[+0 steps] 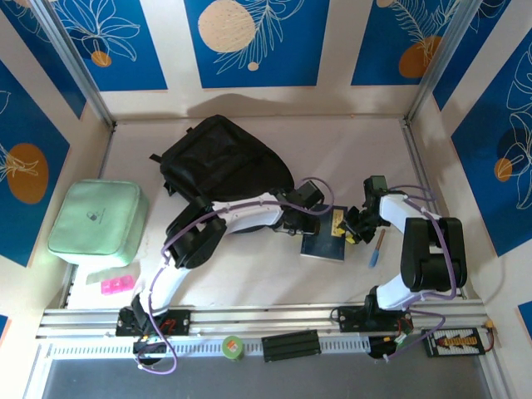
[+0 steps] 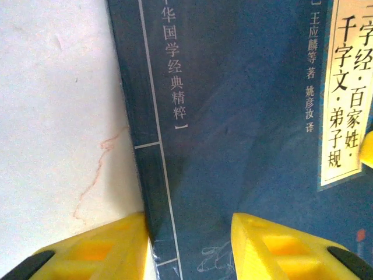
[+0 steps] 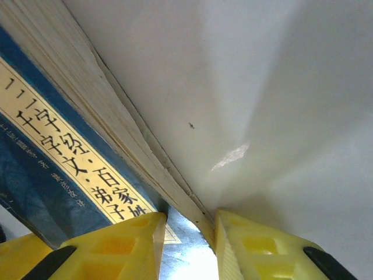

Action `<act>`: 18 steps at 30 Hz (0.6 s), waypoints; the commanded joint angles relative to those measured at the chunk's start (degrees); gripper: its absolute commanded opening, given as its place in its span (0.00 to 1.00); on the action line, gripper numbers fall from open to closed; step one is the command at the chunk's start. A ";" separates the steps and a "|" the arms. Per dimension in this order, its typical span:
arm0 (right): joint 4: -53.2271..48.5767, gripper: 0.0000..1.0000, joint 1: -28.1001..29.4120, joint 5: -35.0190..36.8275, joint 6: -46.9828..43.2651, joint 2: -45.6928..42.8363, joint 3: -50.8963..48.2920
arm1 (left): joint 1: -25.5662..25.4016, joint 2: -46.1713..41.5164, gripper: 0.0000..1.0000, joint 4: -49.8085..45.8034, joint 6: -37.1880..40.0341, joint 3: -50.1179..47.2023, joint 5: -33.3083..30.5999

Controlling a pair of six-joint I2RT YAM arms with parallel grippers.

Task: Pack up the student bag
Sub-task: Pick up the book from the middle-right of the table.

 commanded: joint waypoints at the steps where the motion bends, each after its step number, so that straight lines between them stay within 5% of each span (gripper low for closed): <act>1: 0.96 0.31 0.44 -5.68 0.47 1.70 -1.19 | 0.36 -5.02 0.42 10.07 -3.02 -0.97 10.80; 7: 1.69 0.31 -0.13 -5.23 0.93 1.62 -1.64 | 0.10 -10.86 0.38 20.43 -10.18 -8.84 10.83; 18: 1.97 0.29 -0.19 -5.14 1.10 1.80 -1.47 | 0.11 -8.80 0.35 19.47 -12.13 -9.74 12.64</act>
